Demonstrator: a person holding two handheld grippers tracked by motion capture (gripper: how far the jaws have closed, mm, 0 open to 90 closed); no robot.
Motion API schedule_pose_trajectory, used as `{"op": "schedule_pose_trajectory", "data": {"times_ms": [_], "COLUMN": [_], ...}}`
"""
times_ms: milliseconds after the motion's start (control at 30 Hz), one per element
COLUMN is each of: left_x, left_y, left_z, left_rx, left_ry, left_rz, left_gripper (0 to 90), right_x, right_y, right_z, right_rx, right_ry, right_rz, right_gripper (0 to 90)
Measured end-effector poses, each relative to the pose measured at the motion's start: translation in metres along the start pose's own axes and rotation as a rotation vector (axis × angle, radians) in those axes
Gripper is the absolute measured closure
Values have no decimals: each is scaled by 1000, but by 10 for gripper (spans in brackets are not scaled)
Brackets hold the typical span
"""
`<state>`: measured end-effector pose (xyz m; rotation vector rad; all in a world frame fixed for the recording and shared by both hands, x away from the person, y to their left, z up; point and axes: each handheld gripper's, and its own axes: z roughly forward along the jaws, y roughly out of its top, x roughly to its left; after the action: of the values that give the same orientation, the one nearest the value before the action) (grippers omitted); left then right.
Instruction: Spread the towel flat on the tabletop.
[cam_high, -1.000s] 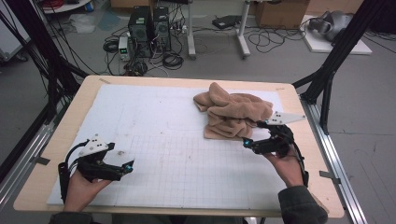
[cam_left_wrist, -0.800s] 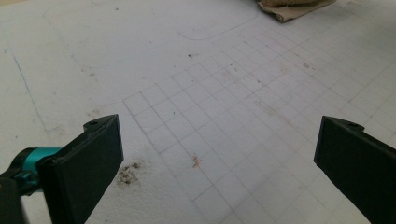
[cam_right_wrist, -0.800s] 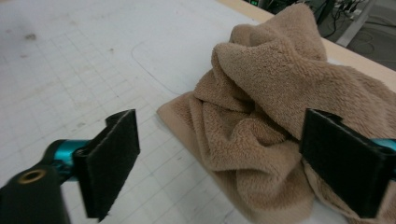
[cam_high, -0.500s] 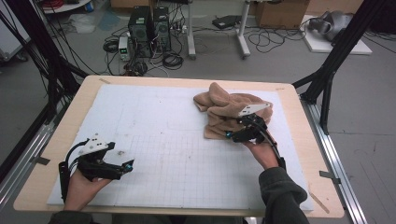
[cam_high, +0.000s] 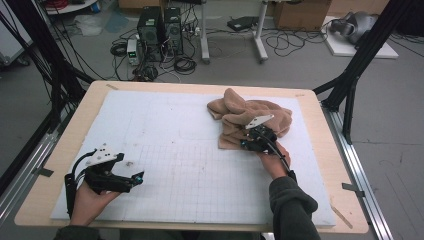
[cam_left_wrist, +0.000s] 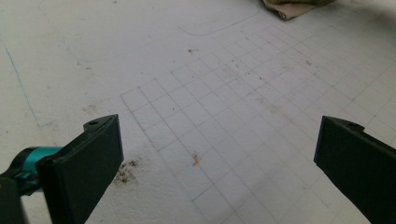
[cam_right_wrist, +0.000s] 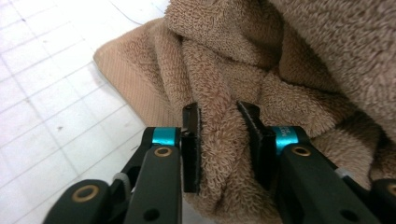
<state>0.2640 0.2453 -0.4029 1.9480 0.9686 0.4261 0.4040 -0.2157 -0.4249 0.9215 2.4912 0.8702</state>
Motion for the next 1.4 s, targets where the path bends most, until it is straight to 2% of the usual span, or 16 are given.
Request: {"op": "schedule_pose_trajectory", "data": {"times_ms": [200, 333, 400, 433, 467, 567, 733, 833, 900, 1033, 1100, 1133, 1167, 1233, 1267, 1400], "left_x": [1, 0, -1, -1, -2, -4, -7, -8, -10, -13, -16, -16, -16, -18, -19, -23], "left_y": [0, 1, 2, 2, 2, 5, 7, 8, 8, 9, 10, 10, 10, 11, 11, 14], "left_z": [-1, -1, -1, -1, -1, -1, -2, -1, -1, 1, 5, 6, 6, 11, 13, 21], "left_rx": [-6, -7, -6, -6, -9, -19, -27, -30, -32, -31, -25, -23, -23, -9, -6, 0], "left_ry": [1, 2, 4, 4, 4, 3, 2, -3, -6, -12, -21, -24, -24, -37, -42, -66], "left_rz": [-6, -6, -4, -4, -4, 1, 7, 11, 14, 21, 31, 31, 31, 37, 35, 42], "left_gripper": [18, 18, 18, 19, 20, 20, 20, 20, 20, 20, 20, 20, 20, 24, 25, 25], "right_x": [7, 21, 30, 30, 41, 61, 99, 122, 137, 159, 163, 162, 159, 151, 148, 132], "right_y": [8, 16, 18, 18, 18, 16, 11, 6, 1, -12, -18, -21, -23, -24, -24, -22], "right_z": [-20, -42, -51, -51, -59, -69, -83, -89, -92, -85, -78, -75, -74, -77, -81, -98], "right_rx": [-62, -118, -126, -126, -124, -145, -179, -192, -186, -140, -108, -99, -104, -132, -161, -216], "right_ry": [50, 120, 156, 156, 190, 251, 333, 403, 447, 496, 493, 488, 501, 524, 520, 468], "right_rz": [-13, -52, -80, -80, -105, -127, -189, -210, -225, -250, -267, -268, -242, -185, -174, -152], "right_gripper": [730, 730, 730, 730, 730, 730, 730, 730, 729, 723, 683, 625, 538, 473, 433, 391]}}
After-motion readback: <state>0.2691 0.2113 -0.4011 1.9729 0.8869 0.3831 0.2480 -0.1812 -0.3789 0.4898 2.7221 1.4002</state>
